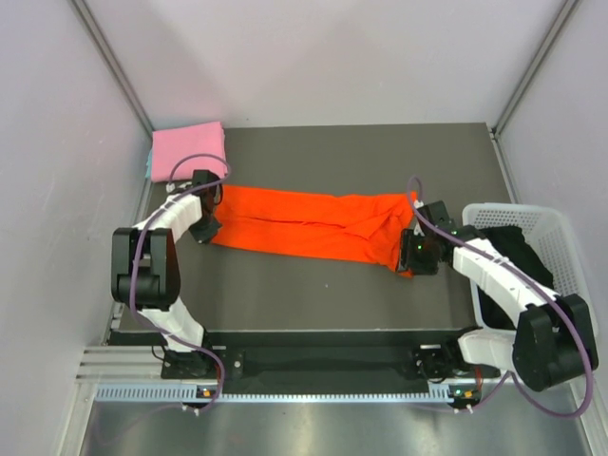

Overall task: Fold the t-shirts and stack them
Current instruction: Fold the tshirt

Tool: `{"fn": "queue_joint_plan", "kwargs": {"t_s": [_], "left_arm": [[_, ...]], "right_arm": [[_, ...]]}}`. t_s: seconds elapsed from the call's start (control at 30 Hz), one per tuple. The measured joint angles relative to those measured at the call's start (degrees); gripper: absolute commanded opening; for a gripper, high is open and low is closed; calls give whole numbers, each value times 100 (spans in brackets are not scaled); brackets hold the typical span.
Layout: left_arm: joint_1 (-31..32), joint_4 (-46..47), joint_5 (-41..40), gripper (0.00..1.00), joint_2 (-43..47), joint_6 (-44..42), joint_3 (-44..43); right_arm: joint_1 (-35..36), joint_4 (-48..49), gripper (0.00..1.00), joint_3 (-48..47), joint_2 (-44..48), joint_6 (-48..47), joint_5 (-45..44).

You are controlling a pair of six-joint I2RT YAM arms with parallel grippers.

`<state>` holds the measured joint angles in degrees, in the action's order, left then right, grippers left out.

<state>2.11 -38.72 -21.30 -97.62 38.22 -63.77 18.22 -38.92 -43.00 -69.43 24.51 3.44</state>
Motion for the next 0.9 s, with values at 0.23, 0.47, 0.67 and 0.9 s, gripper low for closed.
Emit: {"fn": "queue_joint_plan", "kwargs": {"t_s": [0.23,0.47,0.67,0.9], "left_arm": [[-59,-90,35,0,-164,-2,-114],[-94,-109,39,0,-461,-7,-299],[-94,-155,-15,0,-667,-26,-426],[-94,-236,-120,0,-881,-50,-601]], "right_arm": [[0,343,47,28,-280,-164,26],[0,527,36,31,-721,-249,-254],[0,509,0,24,-791,-256,-1025],[0,483,0,11,-789,-286,-1486]]}}
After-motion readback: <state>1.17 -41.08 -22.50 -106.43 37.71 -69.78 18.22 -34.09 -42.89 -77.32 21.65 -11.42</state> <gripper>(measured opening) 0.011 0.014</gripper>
